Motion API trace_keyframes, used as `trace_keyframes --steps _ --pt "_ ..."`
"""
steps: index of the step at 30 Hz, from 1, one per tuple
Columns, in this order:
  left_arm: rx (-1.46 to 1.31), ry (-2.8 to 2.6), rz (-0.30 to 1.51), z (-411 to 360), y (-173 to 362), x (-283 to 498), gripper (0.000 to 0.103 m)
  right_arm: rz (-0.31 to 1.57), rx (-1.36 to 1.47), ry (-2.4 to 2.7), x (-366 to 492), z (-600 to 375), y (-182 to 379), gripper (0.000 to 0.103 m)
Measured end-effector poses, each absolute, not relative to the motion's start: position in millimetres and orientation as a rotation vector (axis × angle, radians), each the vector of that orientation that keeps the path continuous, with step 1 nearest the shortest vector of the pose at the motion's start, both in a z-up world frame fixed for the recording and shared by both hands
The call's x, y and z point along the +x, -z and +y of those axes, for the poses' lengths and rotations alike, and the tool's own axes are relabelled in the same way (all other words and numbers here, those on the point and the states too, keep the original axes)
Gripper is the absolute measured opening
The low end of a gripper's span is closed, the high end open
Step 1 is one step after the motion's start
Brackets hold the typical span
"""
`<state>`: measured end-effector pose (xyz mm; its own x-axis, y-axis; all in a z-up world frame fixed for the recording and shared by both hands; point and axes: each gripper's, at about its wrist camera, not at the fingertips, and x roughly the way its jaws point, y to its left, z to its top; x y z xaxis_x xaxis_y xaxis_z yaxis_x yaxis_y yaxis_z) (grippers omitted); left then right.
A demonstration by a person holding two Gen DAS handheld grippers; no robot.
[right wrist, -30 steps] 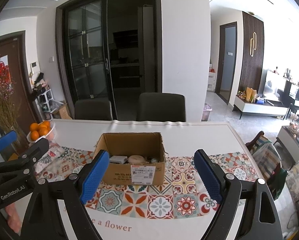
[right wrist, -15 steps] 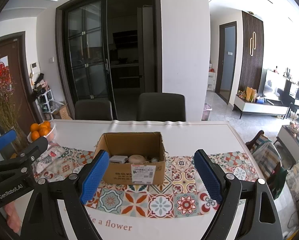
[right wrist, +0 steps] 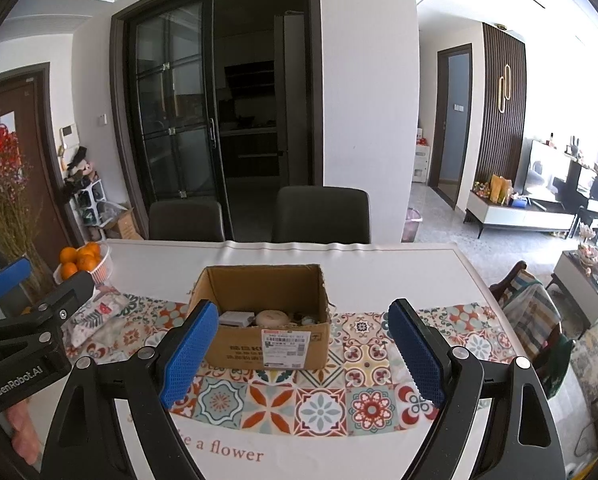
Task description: Organize rigid objects
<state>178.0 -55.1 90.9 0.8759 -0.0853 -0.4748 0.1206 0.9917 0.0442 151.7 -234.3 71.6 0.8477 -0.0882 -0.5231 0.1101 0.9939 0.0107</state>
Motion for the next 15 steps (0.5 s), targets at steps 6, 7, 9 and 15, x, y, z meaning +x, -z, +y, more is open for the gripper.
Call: trace_keyframes --steps 6,7,9,15 --pt "0.073 0.108 0.493 -55.2 -90.1 177.3 0.103 0.549 0.040 0.102 151.6 -234.2 -71.8 0.087" --pt "0.072 0.108 0.494 -54.3 -89.1 176.9 0.103 0.550 0.038 0.102 151.9 -234.4 -71.4 0.087" --pt "0.071 0.110 0.494 -54.9 -91.3 177.2 0.103 0.550 0.040 0.102 152.0 -233.8 -71.2 0.087" --pt "0.068 0.116 0.497 -58.9 -95.3 181.2 0.103 0.550 0.043 0.105 150.9 -233.9 -72.3 0.087"
